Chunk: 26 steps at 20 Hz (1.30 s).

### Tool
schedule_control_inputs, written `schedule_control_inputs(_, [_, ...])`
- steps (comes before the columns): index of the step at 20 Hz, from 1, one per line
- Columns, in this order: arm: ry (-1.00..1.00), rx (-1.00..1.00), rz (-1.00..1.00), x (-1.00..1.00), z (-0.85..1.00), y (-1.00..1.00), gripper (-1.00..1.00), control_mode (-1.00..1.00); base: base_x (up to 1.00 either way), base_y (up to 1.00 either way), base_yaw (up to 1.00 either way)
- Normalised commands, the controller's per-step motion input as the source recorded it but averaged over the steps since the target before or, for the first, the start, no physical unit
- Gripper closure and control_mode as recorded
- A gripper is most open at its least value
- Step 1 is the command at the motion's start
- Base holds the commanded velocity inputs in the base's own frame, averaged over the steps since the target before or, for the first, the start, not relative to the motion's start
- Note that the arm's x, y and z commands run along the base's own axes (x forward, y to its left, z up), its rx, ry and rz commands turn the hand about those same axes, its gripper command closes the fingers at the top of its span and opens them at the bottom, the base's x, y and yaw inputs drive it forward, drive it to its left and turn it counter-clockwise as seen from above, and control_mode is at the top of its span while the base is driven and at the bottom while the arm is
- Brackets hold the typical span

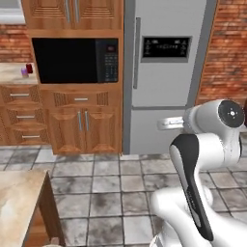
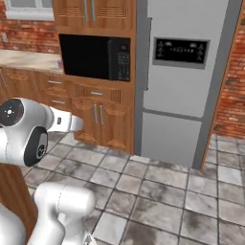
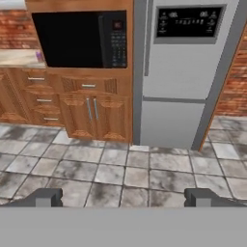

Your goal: Four empty soda cans are scattered around the kitchen. Gather all the cans and cluster them next to the stove for recycling.

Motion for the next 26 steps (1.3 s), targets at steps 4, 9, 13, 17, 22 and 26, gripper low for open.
schedule_control_inputs(4, [0.00,0.00,0.00,0.00,0.00,0.00,-1.00,1.00,0.17,-0.74,0.00])
schedule_control_inputs(9, [0.00,0.00,0.00,0.00,0.00,0.00,-1.00,1.00,0.26,-0.62,0.01])
schedule_control_inputs(13, [0.00,0.00,0.00,0.00,0.00,0.00,-1.00,1.00,0.58,-0.19,0.09])
schedule_control_inputs(17, [0.00,0.00,0.00,0.00,0.00,0.00,-1.00,1.00,0.81,0.00,0.21])
schedule_control_inputs(22, [0.00,0.00,0.00,0.00,0.00,0.00,-1.00,1.00,0.59,0.00,0.34])
schedule_control_inputs(26, [0.00,0.00,0.00,0.00,0.00,0.00,-1.00,1.00,0.52,0.00,0.34])
